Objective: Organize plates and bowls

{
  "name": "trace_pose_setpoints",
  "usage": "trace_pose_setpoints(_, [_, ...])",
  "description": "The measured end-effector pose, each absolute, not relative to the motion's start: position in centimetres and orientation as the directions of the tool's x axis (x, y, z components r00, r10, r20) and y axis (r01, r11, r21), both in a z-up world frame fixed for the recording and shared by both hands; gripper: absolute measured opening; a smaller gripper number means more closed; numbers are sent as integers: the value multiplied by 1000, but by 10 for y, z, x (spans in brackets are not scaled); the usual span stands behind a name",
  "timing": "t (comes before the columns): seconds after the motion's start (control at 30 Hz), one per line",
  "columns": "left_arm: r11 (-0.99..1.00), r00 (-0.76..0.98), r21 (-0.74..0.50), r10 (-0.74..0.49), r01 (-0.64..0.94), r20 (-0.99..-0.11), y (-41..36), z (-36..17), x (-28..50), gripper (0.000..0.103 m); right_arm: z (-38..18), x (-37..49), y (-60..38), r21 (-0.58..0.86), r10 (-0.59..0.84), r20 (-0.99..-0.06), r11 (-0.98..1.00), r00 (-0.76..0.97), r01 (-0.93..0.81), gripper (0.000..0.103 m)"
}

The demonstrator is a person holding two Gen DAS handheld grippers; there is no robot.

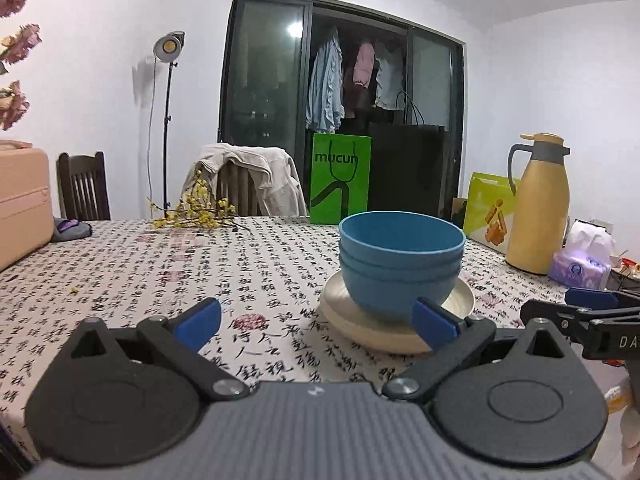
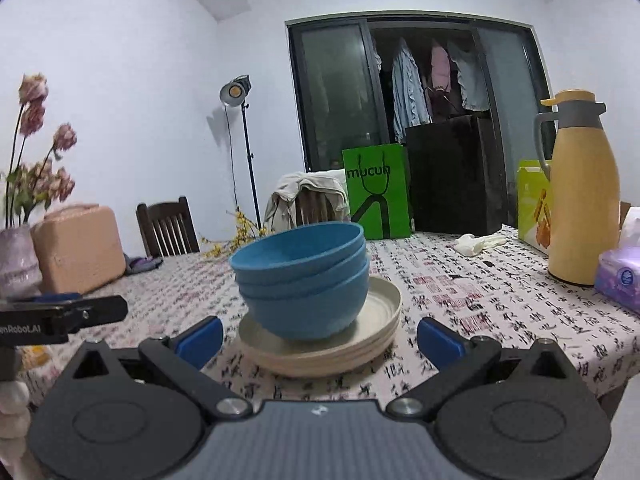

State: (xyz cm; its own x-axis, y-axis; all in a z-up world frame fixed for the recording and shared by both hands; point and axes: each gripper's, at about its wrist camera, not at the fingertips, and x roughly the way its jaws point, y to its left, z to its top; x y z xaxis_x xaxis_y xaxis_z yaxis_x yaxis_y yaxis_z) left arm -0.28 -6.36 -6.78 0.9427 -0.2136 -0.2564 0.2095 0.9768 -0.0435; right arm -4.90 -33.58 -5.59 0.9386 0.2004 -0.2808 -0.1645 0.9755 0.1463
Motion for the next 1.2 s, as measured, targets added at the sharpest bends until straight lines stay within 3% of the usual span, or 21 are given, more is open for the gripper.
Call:
trace_pose_setpoints(0.47, [973,939,-41,-230,227,-257,-60,-86,-38,103,-62,-87,-329,77,161,-289,987,944,-144,103])
trace_pose_setpoints(1.2, [969,929,-54,-247,242,-277,-64,-96,-35,103,-63,-84,-329,80,160,-295,987,942,-143,103])
